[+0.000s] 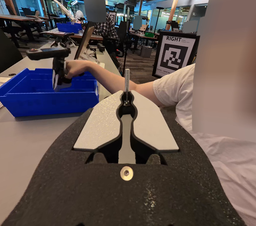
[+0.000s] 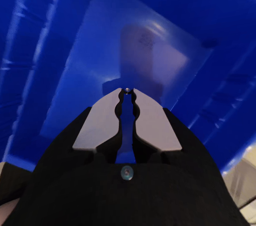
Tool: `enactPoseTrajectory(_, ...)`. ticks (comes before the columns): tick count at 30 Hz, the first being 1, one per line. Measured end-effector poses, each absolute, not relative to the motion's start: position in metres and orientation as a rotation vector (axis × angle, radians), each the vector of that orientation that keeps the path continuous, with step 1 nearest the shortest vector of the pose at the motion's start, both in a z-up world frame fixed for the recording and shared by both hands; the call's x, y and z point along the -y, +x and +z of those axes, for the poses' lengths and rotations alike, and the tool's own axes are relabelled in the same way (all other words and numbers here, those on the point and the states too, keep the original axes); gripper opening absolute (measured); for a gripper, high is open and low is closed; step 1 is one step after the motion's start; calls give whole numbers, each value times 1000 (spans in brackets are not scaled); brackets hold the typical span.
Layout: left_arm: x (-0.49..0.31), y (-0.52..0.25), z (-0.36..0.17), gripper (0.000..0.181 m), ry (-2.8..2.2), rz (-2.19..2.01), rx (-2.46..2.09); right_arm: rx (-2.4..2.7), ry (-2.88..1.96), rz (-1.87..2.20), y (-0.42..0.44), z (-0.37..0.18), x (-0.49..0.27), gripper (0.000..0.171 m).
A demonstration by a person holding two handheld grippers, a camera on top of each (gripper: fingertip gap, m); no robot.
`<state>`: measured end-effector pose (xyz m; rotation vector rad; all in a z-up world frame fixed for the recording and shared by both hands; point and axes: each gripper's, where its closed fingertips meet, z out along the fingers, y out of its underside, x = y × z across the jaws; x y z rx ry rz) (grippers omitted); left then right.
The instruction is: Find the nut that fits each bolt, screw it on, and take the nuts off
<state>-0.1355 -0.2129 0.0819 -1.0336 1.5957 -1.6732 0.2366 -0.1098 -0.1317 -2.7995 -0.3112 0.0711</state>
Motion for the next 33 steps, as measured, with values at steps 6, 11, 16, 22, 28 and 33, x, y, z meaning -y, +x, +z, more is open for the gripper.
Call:
enactPoseTrajectory(6, 200, -131, 74, 4, -1086, -1602, -1576, 341, -2674, -65, 233, -104, 91, 27)
enactPoseTrajectory(11, 170, -123, 69, 4, -1186, -1473, -1440, 515, -2193, -59, 156, 6, 64, 35)
enactPoseTrajectory(16, 152, -121, 70, 4, -1213, -1409, -1333, 895, -1510, 613, -42, 111, 111, 36)
enactPoseTrajectory(22, 149, -124, 77, 4, -1199, -1442, -1278, 1008, -1421, 869, -134, 104, 137, 33)
enactPoseTrajectory(28, 152, -122, 77, 12, -1193, -1435, -1303, 1036, -1423, 998, -146, 92, 138, 5)
enactPoseTrajectory(33, 138, -131, 86, 34, -1194, -1335, -1267, 952, -1453, 1006, -103, 107, 128, 5)
